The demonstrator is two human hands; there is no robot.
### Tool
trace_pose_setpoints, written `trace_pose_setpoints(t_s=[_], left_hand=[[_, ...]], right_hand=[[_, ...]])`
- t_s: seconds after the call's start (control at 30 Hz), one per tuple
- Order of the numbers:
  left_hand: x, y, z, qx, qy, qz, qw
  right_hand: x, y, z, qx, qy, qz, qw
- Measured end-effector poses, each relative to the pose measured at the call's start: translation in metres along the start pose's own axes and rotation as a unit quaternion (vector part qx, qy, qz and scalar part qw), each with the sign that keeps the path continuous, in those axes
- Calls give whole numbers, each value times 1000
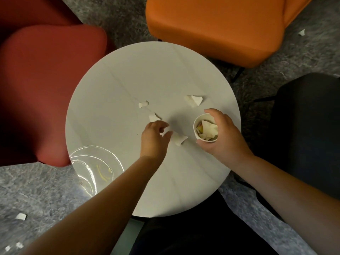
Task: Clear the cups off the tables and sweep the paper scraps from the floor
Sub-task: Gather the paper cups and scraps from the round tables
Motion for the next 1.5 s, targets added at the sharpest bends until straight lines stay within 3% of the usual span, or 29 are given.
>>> trace_pose_setpoints(t_s=[0.1,0.23,0.4,0.6,0.73,0.9,1.07,1.2,1.33,1.5], left_hand=[[-3,-11,-21,-49,-86,-27,995],[-9,-15,-38,-103,-113,-42,987],[-10,-15,-32,-76,-64,-11,995],[-9,34,10,120,152,-18,981],[-7,74,15,187,110,-64,974],[0,90,-8,129,-3,-101,986],[-12,59,7,116,90,-86,985],[-27,4,28,29,140,10,990],[-38,-39,32,-58,98,36,993],[-52,-49,12,-78,32,0,996]], right_hand=[[0,3,2,-9,-2,-10,1000],[-2,3,4,-3,-10,-14,1000],[-5,2,6,-18,-7,-13,1000],[-8,1,6,-27,-3,-18,999],[-8,-3,5,-50,-7,-23,998],[-6,-5,5,-79,-13,-32,996],[-7,0,5,-54,-9,-23,998],[-6,4,5,-42,-4,-13,999],[-4,5,3,-24,-2,-7,1000],[-3,7,3,-24,-1,-7,1000]])
Point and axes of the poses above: each hand's wrist, its own x-axis away from the middle knuckle, its own z-axis out of the back of the hand, y = z × x, the point moved 2 cm from there along -x, towards the middle knuckle, and after that the axes turned 13 degrees about -z, right-handed, at the moved point
